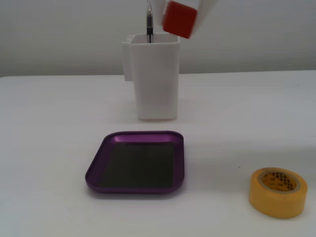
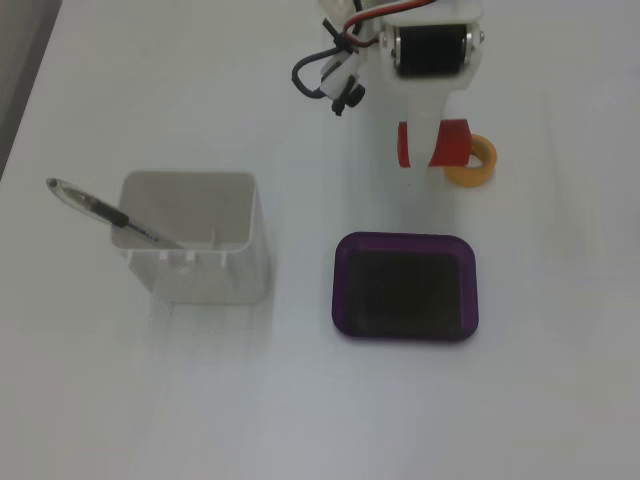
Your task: Remove the cube from the box.
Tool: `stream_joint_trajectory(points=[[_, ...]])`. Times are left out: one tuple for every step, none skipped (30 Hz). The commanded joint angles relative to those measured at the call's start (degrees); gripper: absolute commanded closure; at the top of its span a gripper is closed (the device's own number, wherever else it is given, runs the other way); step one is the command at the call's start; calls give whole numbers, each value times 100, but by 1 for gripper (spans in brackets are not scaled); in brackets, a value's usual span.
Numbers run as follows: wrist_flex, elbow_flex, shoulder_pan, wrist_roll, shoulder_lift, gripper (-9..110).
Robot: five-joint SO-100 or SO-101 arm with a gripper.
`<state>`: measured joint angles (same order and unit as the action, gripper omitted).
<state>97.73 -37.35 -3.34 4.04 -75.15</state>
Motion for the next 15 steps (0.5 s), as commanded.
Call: stream_joint_trajectory(points=[[-185,-1863,35,176,-1327,102],[-378,-2391,35,176,-1600,102],[-606,-2936,44,176,-1881,102],[-896,-3472,53,185,-2153,102],[-1222,-4034,97,185,-2435,102],[-1556,-4605,185,193,-2689,102],[-1907,-5150,272,193,-2927,102],[-2250,-5678,334,237,-3138,102],[-2575,-6187,387,325,-3322,102],[-2883,-6636,439,413,-3498,102],[-3138,-7075,501,457,-3665,102],[-3340,-7462,580,501,-3806,102],[-3516,-7796,668,501,-3929,102],[-3647,-8060,765,510,-4025,102],[-3762,-8297,844,510,-4104,102]])
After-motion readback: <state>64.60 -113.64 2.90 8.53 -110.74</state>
